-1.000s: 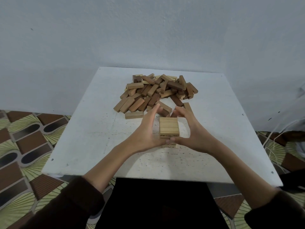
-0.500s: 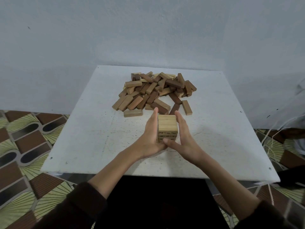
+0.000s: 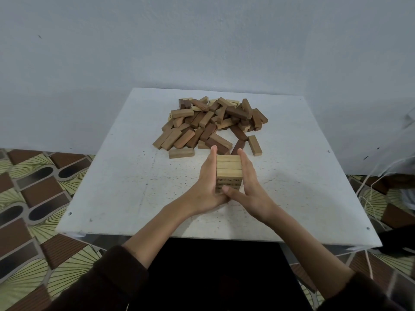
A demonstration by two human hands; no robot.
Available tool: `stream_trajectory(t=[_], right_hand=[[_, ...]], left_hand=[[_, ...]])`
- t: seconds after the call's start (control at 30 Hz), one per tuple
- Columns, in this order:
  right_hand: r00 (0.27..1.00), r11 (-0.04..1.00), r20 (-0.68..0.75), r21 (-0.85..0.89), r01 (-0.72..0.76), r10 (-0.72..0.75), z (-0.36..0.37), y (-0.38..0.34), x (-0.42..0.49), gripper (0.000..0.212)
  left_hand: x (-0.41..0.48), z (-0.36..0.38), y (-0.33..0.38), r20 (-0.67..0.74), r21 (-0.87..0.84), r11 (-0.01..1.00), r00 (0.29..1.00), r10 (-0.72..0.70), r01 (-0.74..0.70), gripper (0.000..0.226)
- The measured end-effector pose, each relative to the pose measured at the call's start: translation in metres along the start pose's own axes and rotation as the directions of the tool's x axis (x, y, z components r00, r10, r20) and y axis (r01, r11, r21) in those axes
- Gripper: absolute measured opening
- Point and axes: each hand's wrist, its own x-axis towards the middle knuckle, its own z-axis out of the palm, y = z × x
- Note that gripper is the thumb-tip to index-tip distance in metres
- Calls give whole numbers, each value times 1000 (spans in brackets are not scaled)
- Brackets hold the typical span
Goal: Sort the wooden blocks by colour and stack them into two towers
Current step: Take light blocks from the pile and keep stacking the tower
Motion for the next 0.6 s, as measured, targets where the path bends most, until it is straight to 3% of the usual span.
stream_trajectory(t=[0.33, 0.6], right_hand=[[998, 994, -24, 98, -48, 51, 3, 5, 2, 78], [999, 997, -31, 72, -26, 28, 3, 5, 2, 74]], left_hand=[[3, 4, -5, -6, -49, 999, 1000, -21, 21, 111], [3, 5, -7, -9, -49, 998, 999, -38, 38, 112]])
